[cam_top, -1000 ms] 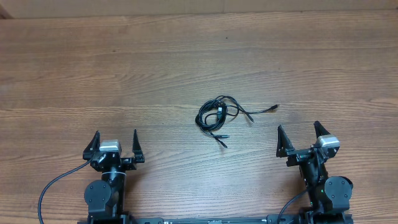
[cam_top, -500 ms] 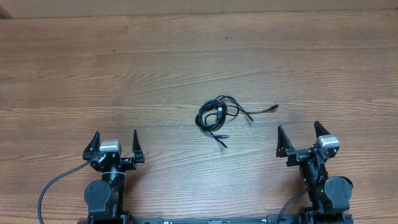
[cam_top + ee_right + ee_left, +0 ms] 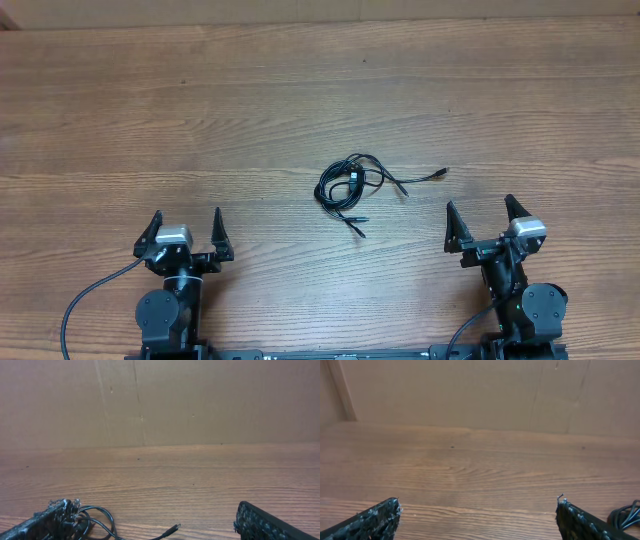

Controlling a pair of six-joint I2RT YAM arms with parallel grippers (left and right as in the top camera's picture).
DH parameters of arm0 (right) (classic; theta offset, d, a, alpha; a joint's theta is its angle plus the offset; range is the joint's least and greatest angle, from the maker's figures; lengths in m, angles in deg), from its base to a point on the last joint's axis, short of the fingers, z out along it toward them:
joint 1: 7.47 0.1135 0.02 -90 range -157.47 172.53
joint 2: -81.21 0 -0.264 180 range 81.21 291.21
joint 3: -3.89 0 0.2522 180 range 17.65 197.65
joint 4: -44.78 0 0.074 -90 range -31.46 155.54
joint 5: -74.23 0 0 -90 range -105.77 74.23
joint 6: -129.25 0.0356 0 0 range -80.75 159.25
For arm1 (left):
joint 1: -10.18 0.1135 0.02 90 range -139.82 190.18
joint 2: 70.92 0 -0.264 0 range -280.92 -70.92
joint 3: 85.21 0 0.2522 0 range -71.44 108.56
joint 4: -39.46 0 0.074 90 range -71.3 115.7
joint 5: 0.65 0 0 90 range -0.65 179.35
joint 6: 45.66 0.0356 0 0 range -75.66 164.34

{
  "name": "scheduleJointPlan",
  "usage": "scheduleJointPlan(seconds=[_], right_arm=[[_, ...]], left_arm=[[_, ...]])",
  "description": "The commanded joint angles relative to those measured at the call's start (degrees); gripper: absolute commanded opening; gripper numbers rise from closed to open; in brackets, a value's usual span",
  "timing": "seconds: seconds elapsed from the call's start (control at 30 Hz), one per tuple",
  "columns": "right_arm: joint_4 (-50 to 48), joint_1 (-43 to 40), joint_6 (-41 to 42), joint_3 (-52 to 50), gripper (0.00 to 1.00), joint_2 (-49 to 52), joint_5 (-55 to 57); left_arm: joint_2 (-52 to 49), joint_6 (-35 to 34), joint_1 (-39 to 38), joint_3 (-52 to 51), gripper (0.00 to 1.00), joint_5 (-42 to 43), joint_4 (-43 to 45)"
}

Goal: Untangle cables

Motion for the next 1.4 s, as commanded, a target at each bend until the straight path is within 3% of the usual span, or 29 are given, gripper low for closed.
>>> scheduleJointPlan(seconds=[0.0,0.1,0.23,0.47,0.7,0.9,1.17,1.37], right_arm=[[-0.31,0.22,0.2,-0.61,1.0,0.0,0.17],[-0.31,0.22,0.2,-0.61,1.0,0.0,0.17],[-0.31,0.22,0.2,-0.61,1.0,0.0,0.17],[-0.31,0.22,0.2,-0.61,1.0,0.0,0.17],[-0.31,0.22,0.2,-0.61,1.0,0.0,0.17],[-0.31,0.22,0.2,-0.61,1.0,0.0,0.17],[-0.31,0.22,0.2,-0.61,1.0,0.0,0.17],[-0.31,0.22,0.2,-0.61,1.0,0.0,0.17]], left_arm=[[0.04,-11.93,-0.39,-0.39,1.0,0.87,0.22],[0.04,-16.83,-0.39,-0.39,1.0,0.85,0.26],[0.04,-16.41,-0.39,-0.26,1.0,1.07,1.22],[-0.15,-15.69,-0.39,3.56,0.99,11.82,1.16],[-1.44,-15.67,-0.39,12.0,0.99,15.41,-10.14],[-4.74,-15.91,-0.42,20.15,0.99,16.81,-13.7],[-15.21,-14.56,-0.42,31.74,1.0,19.45,-20.65],[-29.99,-10.69,-0.42,44.17,1.0,24.76,-32.26]])
